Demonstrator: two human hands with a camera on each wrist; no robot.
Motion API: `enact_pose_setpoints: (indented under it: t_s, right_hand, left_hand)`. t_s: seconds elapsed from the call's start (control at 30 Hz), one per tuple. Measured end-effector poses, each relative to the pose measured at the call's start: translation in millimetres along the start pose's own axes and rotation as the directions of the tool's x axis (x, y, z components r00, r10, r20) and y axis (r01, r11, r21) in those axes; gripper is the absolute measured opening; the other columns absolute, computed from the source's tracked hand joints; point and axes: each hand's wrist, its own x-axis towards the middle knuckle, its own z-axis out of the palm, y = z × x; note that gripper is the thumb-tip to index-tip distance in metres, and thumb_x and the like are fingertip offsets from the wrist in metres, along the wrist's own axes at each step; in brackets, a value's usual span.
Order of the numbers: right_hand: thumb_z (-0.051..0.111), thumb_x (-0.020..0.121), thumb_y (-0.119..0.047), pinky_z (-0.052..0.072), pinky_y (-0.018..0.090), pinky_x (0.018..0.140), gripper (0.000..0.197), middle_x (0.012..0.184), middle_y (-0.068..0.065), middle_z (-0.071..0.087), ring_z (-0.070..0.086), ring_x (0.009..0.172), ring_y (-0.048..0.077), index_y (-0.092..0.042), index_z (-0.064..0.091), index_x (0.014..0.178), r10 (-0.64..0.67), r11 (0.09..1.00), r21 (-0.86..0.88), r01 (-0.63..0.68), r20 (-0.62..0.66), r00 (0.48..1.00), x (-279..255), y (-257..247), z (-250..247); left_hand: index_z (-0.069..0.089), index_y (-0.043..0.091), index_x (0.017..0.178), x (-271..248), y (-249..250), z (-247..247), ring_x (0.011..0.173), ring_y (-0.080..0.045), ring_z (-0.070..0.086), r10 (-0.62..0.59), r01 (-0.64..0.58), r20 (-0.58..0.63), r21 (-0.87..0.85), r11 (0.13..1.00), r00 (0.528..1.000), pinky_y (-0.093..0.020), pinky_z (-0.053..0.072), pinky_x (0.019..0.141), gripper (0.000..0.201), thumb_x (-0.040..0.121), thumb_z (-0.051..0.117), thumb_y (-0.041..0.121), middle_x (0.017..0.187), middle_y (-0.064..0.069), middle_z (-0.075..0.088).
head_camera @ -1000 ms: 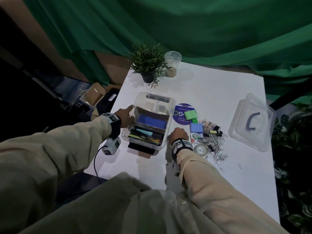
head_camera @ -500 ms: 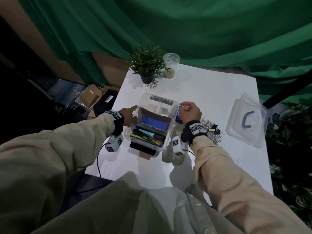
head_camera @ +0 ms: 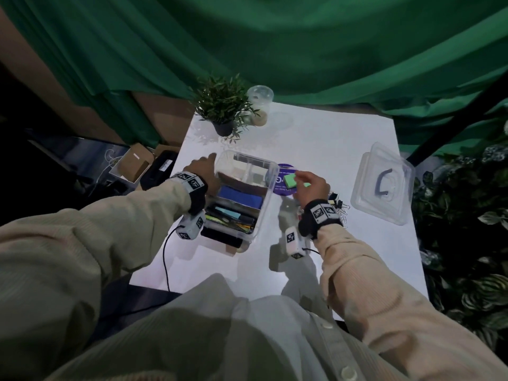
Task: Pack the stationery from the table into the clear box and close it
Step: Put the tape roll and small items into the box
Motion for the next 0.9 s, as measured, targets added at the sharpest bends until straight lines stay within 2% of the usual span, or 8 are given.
enact_pose_setpoints:
  t_s: [0.07,0.13,0.2,0.27,0.4,0.53,0.7,0.9]
  right_hand:
    - [0.059,0.088,-0.012,0.053,0.028,0.087,0.022,0.102,0.005,0.073,0.067,0.096,0.024,-0.019,0.074,0.102,0.122,0.991,-0.048,-0.126,-0.079,0.989,-2.0,29.1,-20.2]
    - [0.056,0.087,-0.013,0.052,0.03,0.086,0.024,0.107,0.002,0.072,0.065,0.101,0.027,-0.023,0.072,0.101,0.243,0.956,-0.131,-0.264,-0.155,0.958,-6.1,59.5,-41.9]
    - [0.056,0.086,-0.012,0.052,0.034,0.086,0.025,0.112,0.003,0.069,0.063,0.105,0.028,-0.025,0.07,0.101,0.319,0.916,-0.2,-0.349,-0.167,0.933,-12.1,86.6,-61.0]
    - [0.057,0.085,-0.015,0.051,0.037,0.087,0.024,0.115,0.007,0.065,0.06,0.108,0.029,-0.026,0.069,0.103,0.347,0.883,-0.284,-0.373,-0.137,0.928,-17.3,108.8,-75.7]
    - [0.057,0.087,-0.022,0.052,0.038,0.085,0.02,0.113,0.009,0.06,0.058,0.109,0.03,-0.026,0.07,0.101,0.346,0.85,-0.386,-0.358,-0.102,0.933,-26.2,126.4,-91.8]
    - [0.051,0.091,-0.02,0.049,0.036,0.082,0.021,0.11,0.009,0.056,0.053,0.111,0.028,-0.025,0.07,0.098,0.278,0.856,-0.448,-0.26,-0.025,0.96,-29.2,127.8,-95.4]
    - [0.051,0.088,-0.013,0.04,0.026,0.08,0.026,0.116,0.004,0.05,0.046,0.115,0.021,-0.024,0.067,0.105,0.213,0.854,-0.503,-0.135,0.101,0.972,-27.7,127.4,-97.0]
    - [0.058,0.081,-0.02,0.048,0.034,0.087,0.026,0.112,0.004,0.051,0.05,0.11,0.023,-0.028,0.067,0.104,0.163,0.848,-0.527,-0.048,0.175,0.971,-21.8,122.9,-88.8]
  left_hand:
    - [0.028,0.019,0.147,-7.6,31.6,-2.7,0.121,-0.035,0.045,0.169,-0.161,-0.177,0.061,0.985,0.969,-0.043,0.041,0.094,0.067,0.087,0.056,0.03,0.136,-0.013,0.046]
    - [0.042,0.019,0.14,-15.3,70.3,-1.3,0.119,-0.033,0.045,0.362,-0.348,-0.267,0.099,0.932,0.893,-0.041,0.038,0.094,0.057,0.085,0.057,0.027,0.132,-0.011,0.051]
    - [0.053,0.018,0.131,-20.7,108.1,5.9,0.115,-0.032,0.048,0.503,-0.492,-0.242,0.111,0.864,0.83,-0.039,0.04,0.093,0.046,0.086,0.057,0.027,0.125,-0.011,0.055]
    - [0.057,0.019,0.126,-22.3,143.0,20.8,0.114,-0.031,0.049,0.579,-0.561,-0.174,0.147,0.815,0.797,-0.038,0.041,0.093,0.039,0.088,0.055,0.029,0.123,-0.009,0.057]
    - [0.056,0.023,0.124,-20.1,195.8,53.2,0.118,-0.028,0.048,0.589,-0.579,0.04,0.252,0.776,0.807,-0.039,0.04,0.095,0.034,0.091,0.052,0.032,0.126,-0.006,0.055]
    - [0.06,0.021,0.121,-8.7,214.8,70.3,0.108,-0.028,0.059,0.53,-0.56,0.186,0.347,0.752,0.827,-0.036,0.048,0.086,0.031,0.094,0.049,0.031,0.119,-0.008,0.061]
    - [0.059,0.018,0.12,1.6,218.8,82.4,0.105,-0.027,0.061,0.494,-0.554,0.252,0.425,0.716,0.832,-0.036,0.051,0.085,0.029,0.096,0.049,0.028,0.115,-0.007,0.063]
    - [0.048,0.016,0.13,8.4,216.0,87.1,0.11,-0.03,0.056,0.5,-0.567,0.269,0.353,0.744,0.823,-0.042,0.051,0.088,0.041,0.09,0.058,0.019,0.12,-0.008,0.053]
